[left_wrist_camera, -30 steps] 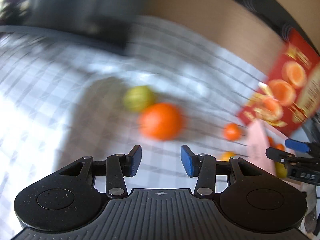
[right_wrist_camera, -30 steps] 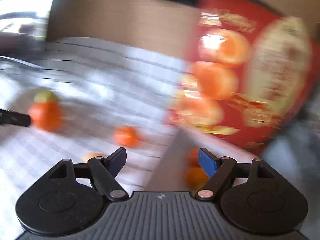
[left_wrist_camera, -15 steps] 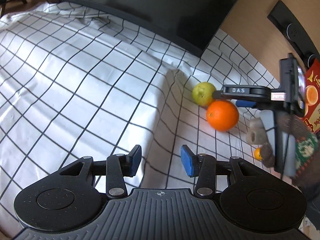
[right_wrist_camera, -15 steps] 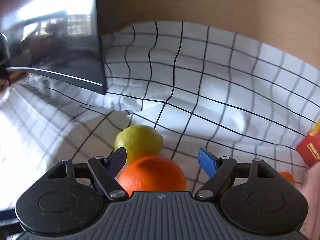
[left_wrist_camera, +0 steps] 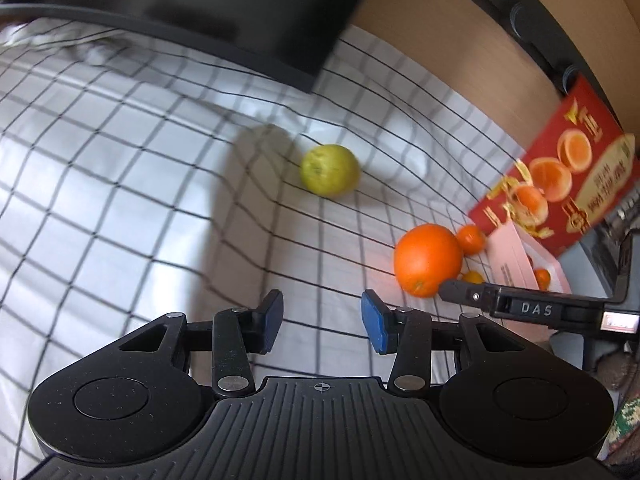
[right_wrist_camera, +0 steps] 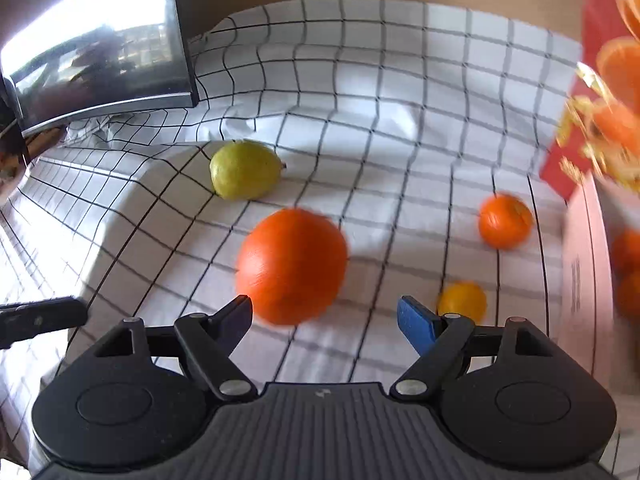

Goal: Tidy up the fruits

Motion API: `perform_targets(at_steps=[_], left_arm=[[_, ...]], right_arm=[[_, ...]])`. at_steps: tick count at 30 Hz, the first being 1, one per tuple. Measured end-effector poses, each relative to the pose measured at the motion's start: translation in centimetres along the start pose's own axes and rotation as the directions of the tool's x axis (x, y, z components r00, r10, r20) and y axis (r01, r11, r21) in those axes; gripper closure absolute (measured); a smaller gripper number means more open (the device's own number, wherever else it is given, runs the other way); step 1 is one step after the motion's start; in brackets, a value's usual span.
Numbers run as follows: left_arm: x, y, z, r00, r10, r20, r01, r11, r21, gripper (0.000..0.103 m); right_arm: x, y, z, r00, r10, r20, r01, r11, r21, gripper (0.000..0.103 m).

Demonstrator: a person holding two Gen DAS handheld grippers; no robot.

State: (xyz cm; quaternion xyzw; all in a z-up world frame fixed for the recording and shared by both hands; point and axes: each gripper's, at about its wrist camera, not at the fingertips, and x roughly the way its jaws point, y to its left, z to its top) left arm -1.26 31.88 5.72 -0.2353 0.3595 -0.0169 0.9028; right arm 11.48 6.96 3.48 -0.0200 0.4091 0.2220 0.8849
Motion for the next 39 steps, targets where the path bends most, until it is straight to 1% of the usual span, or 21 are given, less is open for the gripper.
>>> perform_targets(at_steps=[2, 4, 5, 6, 7, 9, 11, 13, 14, 15, 17, 20, 23, 24, 25, 28, 33, 35, 39], left_arm=[[0.6, -0.7, 0.0, 1.0, 0.002, -0.012, -0.002, 1.0, 0.02, 0.055], [1.0, -1.0, 0.0, 1.0, 0.009, -0.023, -0.009, 1.0, 0.026, 0.055], [1.0, -1.2, -0.1, 1.0, 0.012, -0.028, -0.012, 1.0, 0.028, 0.055], [1.0, -1.3, -0.1, 0.999, 0.015, -0.032, -0.014, 0.999, 0.03, 0.055], [0.9, -1.4, -0.3, 0.999, 0.017, -0.037, -0.016, 0.999, 0.033, 0.055], [0.8, -1.5, -0.7, 0.999, 0.023, -0.048, -0.021, 0.999, 0.037, 0.055], [0.5, -1.3, -1.2, 0.998, 0.029, -0.058, -0.027, 0.999, 0.036, 0.055], [0.4, -0.9, -1.5, 0.997, 0.037, -0.069, -0.035, 0.999, 0.027, 0.055], [0.5, -0.7, -1.7, 0.996, 0.044, -0.077, -0.043, 0.999, 0.02, 0.055], [0.5, -0.5, -1.8, 0.995, 0.052, -0.082, -0.05, 0.999, 0.016, 0.055], [0.5, -0.2, -1.8, 0.994, 0.062, -0.086, -0.062, 0.998, 0.014, 0.055], [0.4, -0.2, -1.8, 0.995, 0.062, -0.083, -0.061, 0.998, 0.014, 0.055], [0.7, -0.6, -1.8, 0.994, 0.056, -0.09, -0.054, 0.998, 0.023, 0.055], [0.9, -0.8, -1.9, 0.994, 0.053, -0.094, -0.05, 0.998, 0.026, 0.055], [1.1, -1.1, -1.9, 0.994, 0.048, -0.098, -0.046, 0.998, 0.031, 0.055], [1.5, -2.2, -1.9, 0.994, 0.034, -0.107, -0.029, 0.998, 0.053, 0.055], [2.3, -5.3, -1.5, 0.993, 0.001, -0.114, 0.012, 0.994, 0.11, 0.055], [2.9, -6.7, -1.4, 0.993, -0.012, -0.121, 0.029, 0.99, 0.138, 0.055], [4.5, -10.1, -1.6, 0.99, -0.043, -0.131, 0.07, 0.977, 0.204, 0.055]], right_arm=[[-0.6, -0.4, -0.4, 1.0, 0.019, 0.021, -0.02, 0.999, 0.035, 0.023], [-0.4, -0.2, -0.2, 0.998, 0.009, 0.055, -0.011, 0.999, 0.042, 0.023], [-0.1, 0.1, 0.1, 0.997, -0.017, 0.071, 0.014, 0.999, 0.036, 0.022], [0.6, 0.3, 0.5, 0.996, -0.063, 0.069, 0.06, 0.997, 0.038, 0.015], [1.4, 0.4, 0.8, 0.99, -0.115, 0.085, 0.112, 0.993, 0.039, 0.014], [2.8, 0.5, 1.3, 0.975, -0.191, 0.114, 0.189, 0.982, 0.028, 0.014], [4.5, 0.2, 1.7, 0.969, -0.231, 0.084, 0.231, 0.973, 0.014, 0.014], [5.5, -0.4, 1.8, 0.973, -0.223, 0.052, 0.223, 0.975, 0.007, 0.017], [5.7, -0.4, 1.7, 0.973, -0.223, 0.06, 0.224, 0.974, -0.016, 0.019], [5.8, -0.2, 1.7, 0.972, -0.228, 0.055, 0.23, 0.972, -0.037, 0.024], [6.1, 0.2, 1.9, 0.976, -0.215, 0.034, 0.217, 0.974, -0.065, 0.028], [5.6, 0.7, 1.2, 0.977, -0.212, 0.035, 0.214, 0.971, -0.103, 0.029], [5.2, 1.0, -0.1, 0.973, -0.228, 0.024, 0.229, 0.959, -0.169, 0.026], [5.0, 0.9, -0.6, 0.972, -0.234, 0.027, 0.235, 0.955, -0.183, 0.029], [4.6, 0.6, -1.1, 0.972, -0.234, 0.038, 0.237, 0.954, -0.185, 0.03], [3.0, 0.1, -2.0, 0.98, -0.195, 0.037, 0.198, 0.969, -0.149, 0.031], [-0.6, -0.4, -4.6, 0.988, -0.153, 0.024, 0.154, 0.975, -0.158, 0.032], [-2.3, -1.2, -5.7, 0.989, -0.145, 0.017, 0.146, 0.98, -0.138, 0.032], [-5.5, -4.5, -7.3, 0.987, -0.158, 0.012, 0.158, 0.984, -0.08, 0.032]])
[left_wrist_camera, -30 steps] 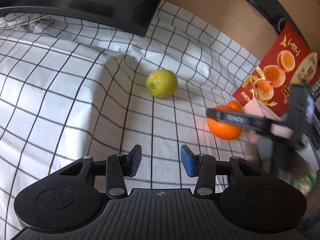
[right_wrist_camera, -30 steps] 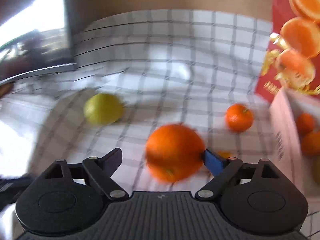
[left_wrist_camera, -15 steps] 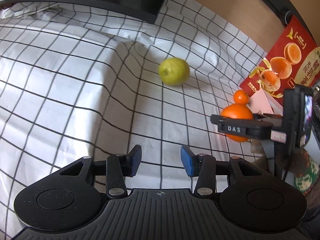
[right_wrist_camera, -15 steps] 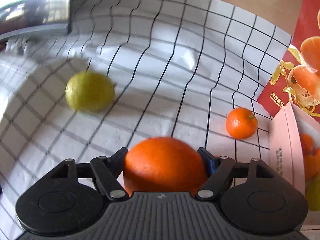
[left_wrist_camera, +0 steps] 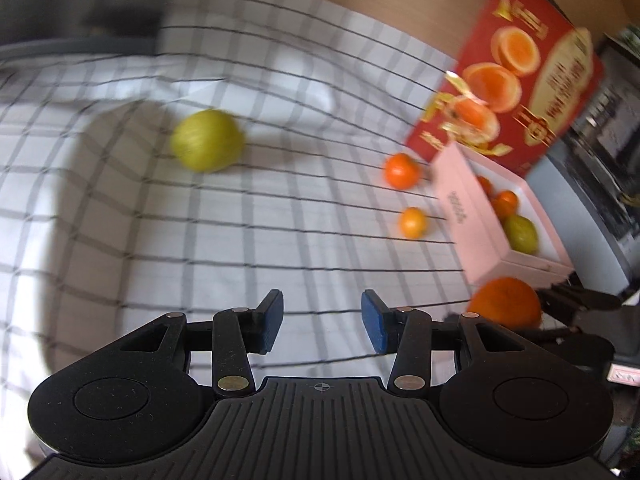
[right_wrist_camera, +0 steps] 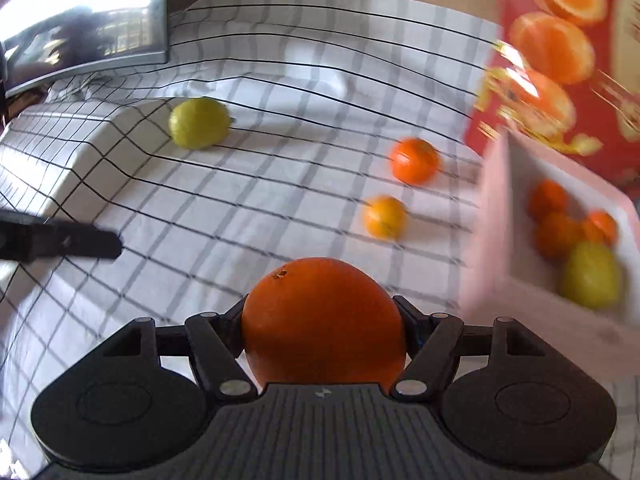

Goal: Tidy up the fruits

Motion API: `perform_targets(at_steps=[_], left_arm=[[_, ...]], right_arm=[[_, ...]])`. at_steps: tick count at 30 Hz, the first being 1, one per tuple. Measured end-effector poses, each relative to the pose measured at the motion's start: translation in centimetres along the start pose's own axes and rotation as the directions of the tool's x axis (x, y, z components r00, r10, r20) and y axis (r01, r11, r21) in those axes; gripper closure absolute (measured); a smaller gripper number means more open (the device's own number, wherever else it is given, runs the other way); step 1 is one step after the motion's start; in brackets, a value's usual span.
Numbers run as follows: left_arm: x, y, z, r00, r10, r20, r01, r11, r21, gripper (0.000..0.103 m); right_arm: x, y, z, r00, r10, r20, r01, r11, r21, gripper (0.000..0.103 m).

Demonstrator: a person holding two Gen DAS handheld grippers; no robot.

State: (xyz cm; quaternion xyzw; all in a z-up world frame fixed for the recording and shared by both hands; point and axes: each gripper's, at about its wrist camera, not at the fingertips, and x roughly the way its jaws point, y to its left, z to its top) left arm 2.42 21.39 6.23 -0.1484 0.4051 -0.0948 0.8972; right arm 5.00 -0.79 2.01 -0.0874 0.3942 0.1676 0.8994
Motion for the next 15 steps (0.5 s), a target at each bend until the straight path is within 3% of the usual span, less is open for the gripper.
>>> perform_targets(at_steps=[5, 11, 15], left_arm=[[2.4, -3.5, 0.1, 0.999, -0.02, -0.028, 0.021, 0.999, 0.05, 0.055], [5.0, -6.2, 0.8, 0.999, 0.003, -0.052, 0.004, 0.992, 0.13, 0.055], [7.3, -8.0, 2.2, 0.999, 0.004, -0.052, 0.006, 0.982, 0.19, 0.055]], right_arm=[[-1.3, -4.5, -2.2, 0.997, -0.075, -0.025, 0.077, 0.993, 0.088, 0.032], [-1.9, -6.9, -3.8, 0.999, -0.03, 0.017, 0.026, 0.982, 0.188, 0.031], [-1.6, -7.2, -4.8, 1.0, 0.004, 0.02, -0.009, 0.974, 0.227, 0.023]])
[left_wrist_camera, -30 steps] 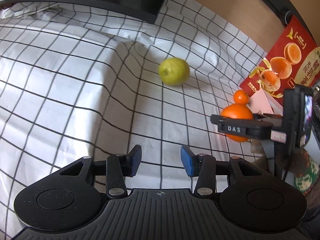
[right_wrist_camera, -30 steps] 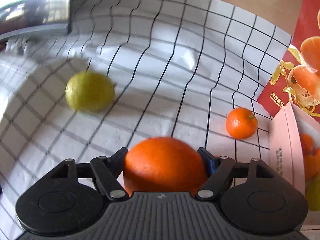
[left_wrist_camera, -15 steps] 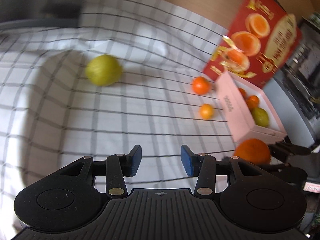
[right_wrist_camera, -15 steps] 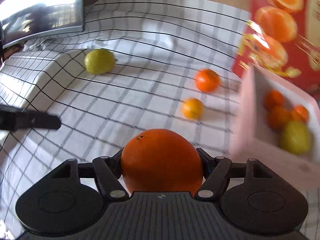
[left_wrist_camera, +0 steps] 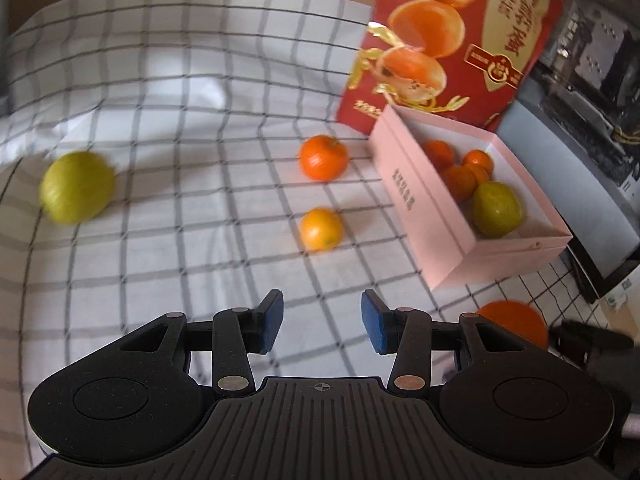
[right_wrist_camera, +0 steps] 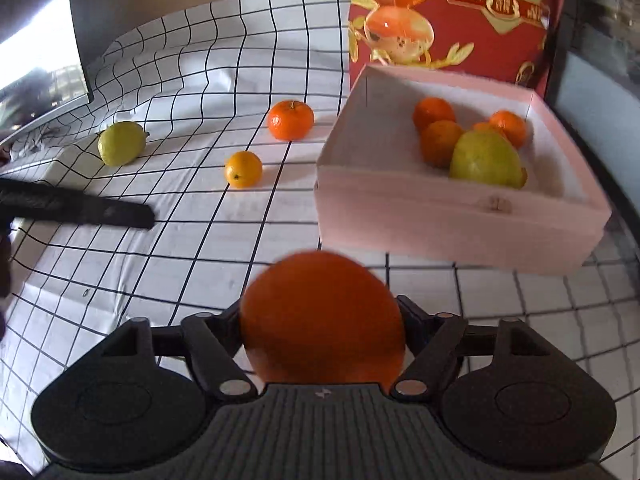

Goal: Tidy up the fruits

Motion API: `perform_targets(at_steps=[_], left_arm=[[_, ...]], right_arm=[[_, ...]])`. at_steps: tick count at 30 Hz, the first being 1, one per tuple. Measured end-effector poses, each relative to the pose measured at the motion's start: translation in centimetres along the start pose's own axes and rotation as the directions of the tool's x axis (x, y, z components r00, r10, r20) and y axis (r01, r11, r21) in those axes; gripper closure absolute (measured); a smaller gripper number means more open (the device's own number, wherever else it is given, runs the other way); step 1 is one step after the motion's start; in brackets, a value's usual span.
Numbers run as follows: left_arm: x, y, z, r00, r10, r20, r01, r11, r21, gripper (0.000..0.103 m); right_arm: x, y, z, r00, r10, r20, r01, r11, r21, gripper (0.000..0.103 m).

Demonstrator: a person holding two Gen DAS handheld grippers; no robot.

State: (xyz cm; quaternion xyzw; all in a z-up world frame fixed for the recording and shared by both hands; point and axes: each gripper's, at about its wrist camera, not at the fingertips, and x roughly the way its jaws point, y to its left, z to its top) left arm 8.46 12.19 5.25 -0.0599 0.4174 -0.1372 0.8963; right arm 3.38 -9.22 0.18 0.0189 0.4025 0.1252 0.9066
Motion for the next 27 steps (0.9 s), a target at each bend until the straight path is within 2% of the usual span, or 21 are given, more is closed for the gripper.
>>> perform_targets(at_steps=[2, 7, 12, 14, 17, 20, 22, 27], left_arm=[[1.3, -0.7, 1.1, 1.0, 0.026, 0.007, -0.026, 1.0, 0.018, 0.055], [4.8, -1.6, 2.9, 0.995, 0.102, -0.002, -0.102, 0.994, 0.046, 0.055], [6.9, -1.2, 3.5, 0.99, 0.137, -0.032, -0.136, 0.99, 0.026, 0.057], [7.1, -1.0, 3.6, 0.99, 0.14, -0.029, -0.139, 0.99, 0.023, 0.058], [7.2, -1.0, 3.6, 0.99, 0.137, -0.018, -0.136, 0.99, 0.03, 0.065], [6.9, -1.1, 3.3, 0.991, 0.134, -0.022, -0.133, 0.99, 0.041, 0.066], [6.4, -0.9, 2.9, 0.994, 0.104, -0.036, -0.103, 0.994, 0.025, 0.066], [3.6, -1.2, 0.4, 0.996, 0.068, -0.054, -0.067, 0.998, 0.02, 0.066]], right_arm=[[0.1, 0.1, -0.6, 1.0, 0.002, 0.02, -0.002, 1.0, -0.004, 0.02], [0.0, 1.4, -1.8, 0.998, -0.048, 0.048, 0.052, 0.994, -0.092, 0.018], [-0.1, 1.4, -2.7, 0.995, -0.071, 0.072, 0.078, 0.993, -0.091, 0.006], [-0.2, 1.2, -2.9, 0.994, -0.073, 0.08, 0.08, 0.993, -0.089, 0.004], [-0.3, 1.1, -3.2, 0.992, -0.076, 0.098, 0.084, 0.993, -0.084, 0.002], [-0.4, 1.1, -3.3, 0.991, -0.079, 0.106, 0.088, 0.993, -0.078, 0.0], [-0.4, 1.1, -3.3, 0.991, -0.079, 0.107, 0.087, 0.993, -0.078, 0.0], [-0.3, 0.9, -3.2, 0.993, -0.071, 0.094, 0.078, 0.994, -0.08, 0.0]])
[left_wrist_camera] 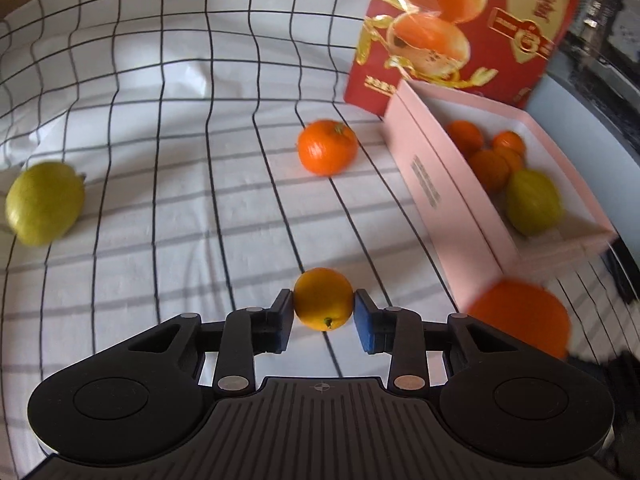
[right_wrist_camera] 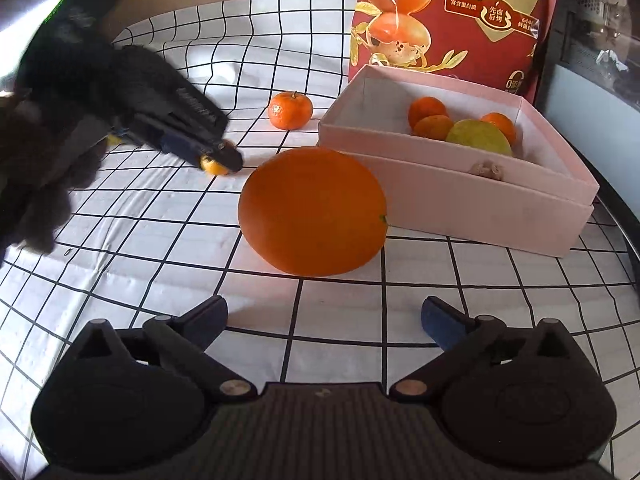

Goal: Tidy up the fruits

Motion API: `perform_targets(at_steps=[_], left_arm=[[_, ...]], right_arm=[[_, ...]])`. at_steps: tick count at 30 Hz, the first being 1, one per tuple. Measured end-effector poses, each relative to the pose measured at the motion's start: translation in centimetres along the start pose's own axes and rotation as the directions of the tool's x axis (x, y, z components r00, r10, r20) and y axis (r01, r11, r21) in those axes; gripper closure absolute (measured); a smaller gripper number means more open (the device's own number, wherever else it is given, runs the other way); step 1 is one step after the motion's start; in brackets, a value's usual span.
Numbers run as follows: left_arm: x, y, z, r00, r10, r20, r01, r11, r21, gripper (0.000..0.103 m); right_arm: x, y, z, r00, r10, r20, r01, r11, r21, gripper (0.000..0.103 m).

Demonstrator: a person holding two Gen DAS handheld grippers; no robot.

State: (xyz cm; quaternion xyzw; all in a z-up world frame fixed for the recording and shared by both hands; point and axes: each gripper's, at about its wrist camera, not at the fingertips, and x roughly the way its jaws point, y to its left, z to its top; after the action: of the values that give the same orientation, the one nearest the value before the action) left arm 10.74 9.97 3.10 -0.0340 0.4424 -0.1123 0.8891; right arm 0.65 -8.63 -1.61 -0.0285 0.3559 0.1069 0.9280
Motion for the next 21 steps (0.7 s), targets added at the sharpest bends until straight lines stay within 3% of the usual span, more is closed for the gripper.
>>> perform_targets(at_steps=[5, 13, 17, 21], left_arm=[[-3.2, 0.1, -3.6, 1.0, -0.014, -0.012, 0.014, 1.0, 0.009, 0.066], [-5.4, 2.2, -7.1, 0.999, 0.004, -0.037, -0.008, 0.995, -0.102, 0.066], [-6.0, 1.9, -7.8, 0.999, 0.025, -0.031, -0.028, 0.995, -0.101, 0.066], [-6.4, 1.7, -8.3, 0.999, 0.03, -0.032, -0.033, 0.994, -0.106, 0.066]], right_arm=[[0.0, 0.0, 0.0, 1.0, 0.01, -0.001, -0.01, 1.0, -0.014, 0.0], [0.0, 0.1, 0.0, 1.0, 0.009, -0.006, -0.009, 1.0, -0.013, 0.0], [-0.4, -0.1, 1.3, 0.998, 0.042, -0.038, -0.041, 0.999, 0.027, 0.009], [-2.0, -0.5, 2.8, 0.999, 0.021, 0.049, -0.025, 0.997, 0.074, 0.009]])
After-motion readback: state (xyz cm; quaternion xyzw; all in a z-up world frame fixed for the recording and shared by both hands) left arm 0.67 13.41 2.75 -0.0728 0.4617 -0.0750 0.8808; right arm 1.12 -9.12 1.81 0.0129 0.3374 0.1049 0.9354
